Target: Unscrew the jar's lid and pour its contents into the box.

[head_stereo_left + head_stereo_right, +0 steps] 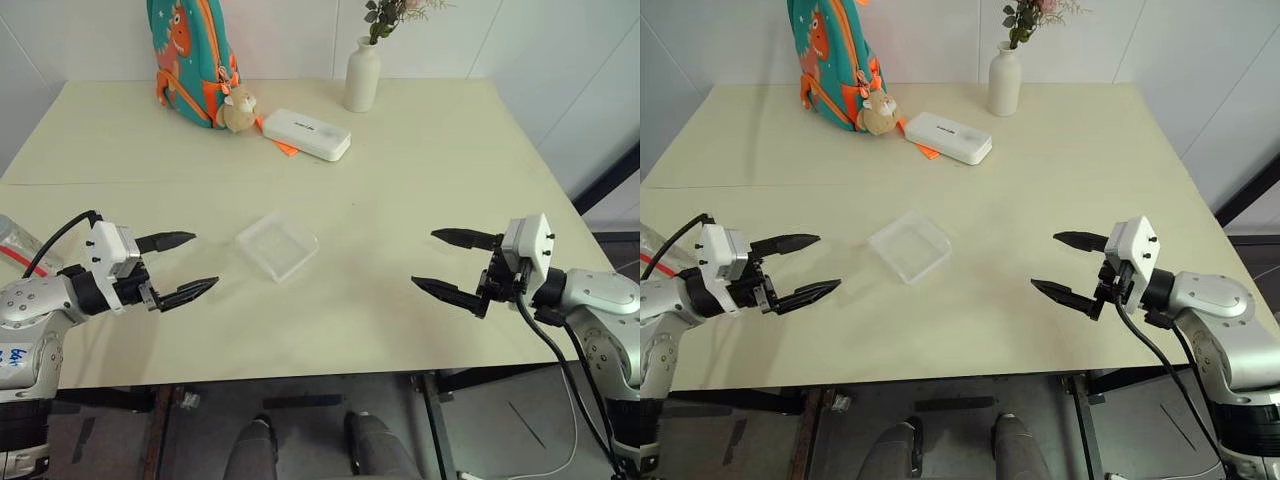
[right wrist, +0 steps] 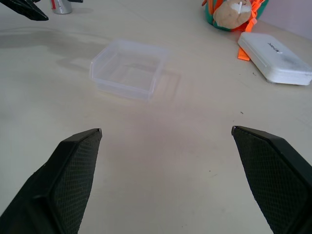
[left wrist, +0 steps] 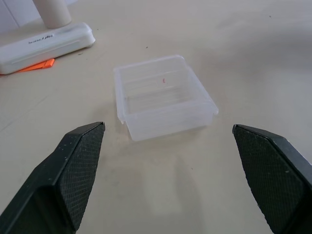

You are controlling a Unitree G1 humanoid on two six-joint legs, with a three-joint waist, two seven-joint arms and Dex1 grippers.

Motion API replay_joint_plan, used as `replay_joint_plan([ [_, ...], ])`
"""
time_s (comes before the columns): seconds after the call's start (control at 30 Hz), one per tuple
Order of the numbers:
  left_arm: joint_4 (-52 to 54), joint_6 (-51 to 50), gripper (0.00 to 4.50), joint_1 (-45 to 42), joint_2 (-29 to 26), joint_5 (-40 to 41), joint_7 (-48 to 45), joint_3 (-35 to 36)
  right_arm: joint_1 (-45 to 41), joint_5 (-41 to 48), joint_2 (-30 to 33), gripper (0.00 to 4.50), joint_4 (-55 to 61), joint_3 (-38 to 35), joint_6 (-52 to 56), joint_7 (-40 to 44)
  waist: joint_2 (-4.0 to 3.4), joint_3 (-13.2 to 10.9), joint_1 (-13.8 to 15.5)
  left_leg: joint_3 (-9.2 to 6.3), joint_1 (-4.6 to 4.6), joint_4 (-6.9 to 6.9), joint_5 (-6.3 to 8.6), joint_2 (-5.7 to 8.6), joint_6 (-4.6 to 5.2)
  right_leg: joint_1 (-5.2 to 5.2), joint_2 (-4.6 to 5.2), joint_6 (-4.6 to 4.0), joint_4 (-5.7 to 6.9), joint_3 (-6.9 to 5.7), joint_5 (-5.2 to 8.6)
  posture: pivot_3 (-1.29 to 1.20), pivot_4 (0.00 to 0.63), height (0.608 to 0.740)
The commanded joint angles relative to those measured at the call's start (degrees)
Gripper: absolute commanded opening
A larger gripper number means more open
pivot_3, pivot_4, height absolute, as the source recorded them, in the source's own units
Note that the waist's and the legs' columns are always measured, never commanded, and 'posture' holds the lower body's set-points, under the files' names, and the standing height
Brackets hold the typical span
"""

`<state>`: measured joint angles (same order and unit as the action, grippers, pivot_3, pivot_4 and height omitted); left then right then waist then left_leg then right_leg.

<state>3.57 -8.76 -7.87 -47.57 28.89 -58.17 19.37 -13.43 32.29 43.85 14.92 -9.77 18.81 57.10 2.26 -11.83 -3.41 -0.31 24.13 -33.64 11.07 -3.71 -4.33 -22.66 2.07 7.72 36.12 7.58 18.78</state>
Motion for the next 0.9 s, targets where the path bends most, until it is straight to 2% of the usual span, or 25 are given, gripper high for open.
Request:
replay_joint_plan([
  [0.03, 2.44, 0.78, 4.48, 1.45, 0.12, 0.41, 1.65, 3.71, -3.15, 1.12, -0.93, 4.5, -0.67, 0.04, -0.71, 1.06, 0.0, 0.0, -0.03, 0.0, 0.0, -0.04, 0.0, 0.0, 0.0, 0.0, 0.0, 0.0, 0.03, 0.0, 0.0, 0.0, 0.15, 0.74],
  [0.23, 8.23, 0.43, 4.48, 9.97, 4.43, 0.12, 8.71, 9.95, -9.59, 0.24, -3.64, 4.5, -5.38, 4.1, -1.91, 4.48, 0.0, 0.0, -0.28, 0.07, -0.01, -0.19, 0.03, 0.0, 0.05, 0.04, 0.01, -0.04, 0.05, 0.1, 0.01, 0.0, 0.15, 0.74],
  [0.33, 10.4, 1.02, 4.48, 15.12, 10.4, -1.21, 17.28, 15.07, -14.18, -0.1, -6.55, 4.5, -7.53, 6.81, -2.33, 5.55, -0.01, 0.0, -0.63, 0.09, -0.02, -0.21, 0.03, -0.03, 0.06, 0.03, 0.0, -0.01, 0.06, 0.13, -0.01, 0.0, 0.15, 0.74],
  [0.43, 13.67, 1.75, 4.48, 20.59, 19.3, -3.74, 29.29, 20.98, -19.91, -0.35, -9.74, 4.5, -10.41, 9.17, -2.84, 7.08, 0.01, 0.01, -1.14, 0.08, -0.03, -0.24, 0.04, -0.03, 0.06, 0.03, -0.01, 0.08, 0.15, 0.14, -0.05, 0.0, 0.15, 0.74],
  [0.53, 15.61, 2.54, 4.48, 23.68, 24.99, -5.63, 36.75, 24.02, -24.0, 0.19, -12.44, 4.5, -12.25, 10.12, -1.98, 7.63, 0.03, 0.02, -1.22, 0.06, -0.03, -0.33, 0.04, -0.03, 0.07, 0.03, -0.02, 0.09, 0.26, 0.14, -0.06, 0.0, 0.15, 0.74],
  [0.7, 13.81, 2.15, 4.48, 22.14, 30.07, -7.69, 48.57, 26.49, -27.38, 1.75, -15.46, 4.5, -11.21, 12.82, 0.9, 10.07, 0.08, 0.05, -0.87, 0.03, -0.04, -0.47, 0.04, -0.02, 0.07, 0.05, -0.05, -0.05, 0.35, 0.13, -0.01, 0.0, 0.15, 0.74],
  [0.9, 3.62, 4.5, 4.48, 12.28, 27.23, -12.37, 56.69, 25.48, -28.96, 1.82, -19.21, 4.5, -9.15, 15.09, 2.28, 9.22, 0.12, 0.08, -0.93, 0.02, -0.04, -0.59, 0.0, -0.02, 0.08, 0.08, -0.09, -0.37, 0.35, 0.15, 0.06, 0.0, 0.15, 0.74],
])
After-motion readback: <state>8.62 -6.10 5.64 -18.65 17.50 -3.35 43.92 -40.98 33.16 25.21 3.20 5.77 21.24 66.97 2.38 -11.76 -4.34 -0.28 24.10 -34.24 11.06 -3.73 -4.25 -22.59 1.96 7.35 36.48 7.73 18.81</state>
